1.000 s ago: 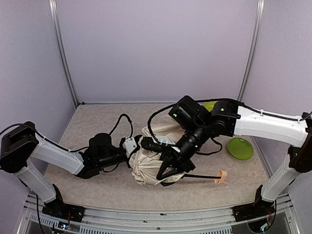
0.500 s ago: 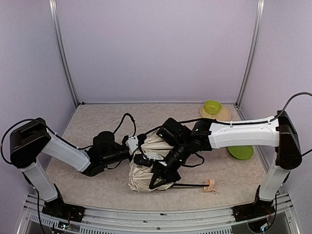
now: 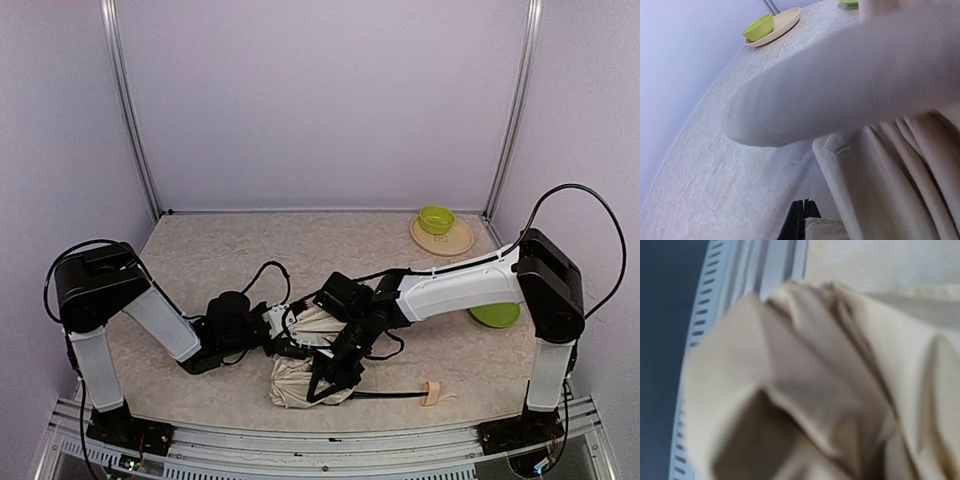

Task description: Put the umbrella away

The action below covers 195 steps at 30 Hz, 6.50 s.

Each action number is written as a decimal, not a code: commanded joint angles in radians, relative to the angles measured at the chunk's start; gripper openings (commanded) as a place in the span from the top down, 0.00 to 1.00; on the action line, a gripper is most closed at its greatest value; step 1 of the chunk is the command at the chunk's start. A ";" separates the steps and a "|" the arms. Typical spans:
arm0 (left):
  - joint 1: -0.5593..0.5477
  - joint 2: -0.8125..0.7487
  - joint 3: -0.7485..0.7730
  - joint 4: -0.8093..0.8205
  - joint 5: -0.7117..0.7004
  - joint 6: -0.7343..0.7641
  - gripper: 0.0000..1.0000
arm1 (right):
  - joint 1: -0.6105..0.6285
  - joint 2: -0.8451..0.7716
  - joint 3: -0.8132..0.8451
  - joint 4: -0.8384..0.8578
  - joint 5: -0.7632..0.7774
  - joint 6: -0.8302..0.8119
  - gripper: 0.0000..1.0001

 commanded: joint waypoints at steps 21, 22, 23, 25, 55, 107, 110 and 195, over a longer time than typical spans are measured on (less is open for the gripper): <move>0.088 -0.020 0.218 0.143 -0.727 0.043 0.05 | -0.027 0.194 -0.031 -0.091 -0.096 0.107 0.97; 0.088 -0.048 0.224 0.092 -0.758 0.008 0.04 | -0.035 0.201 -0.029 -0.091 -0.107 0.108 0.97; 0.086 -0.076 0.227 0.038 -0.797 -0.036 0.04 | -0.041 0.207 -0.026 -0.091 -0.113 0.109 0.97; 0.080 -0.158 0.227 -0.102 -0.863 -0.180 0.03 | -0.053 0.217 -0.016 -0.099 -0.123 0.106 0.97; -0.493 -0.562 0.104 -1.097 -0.151 0.008 0.07 | -0.097 0.285 0.133 -0.182 -0.058 0.054 0.96; -0.256 -0.032 0.488 -1.606 0.352 -0.202 0.59 | -0.201 -0.837 -0.508 0.368 0.558 0.265 0.45; -0.250 -0.033 0.511 -1.619 0.308 -0.257 0.59 | -0.056 -0.954 -0.609 0.468 0.699 0.177 0.48; -0.464 -0.551 0.107 -0.928 -0.220 0.285 0.19 | -0.142 -0.107 -0.537 0.467 -0.014 0.263 1.00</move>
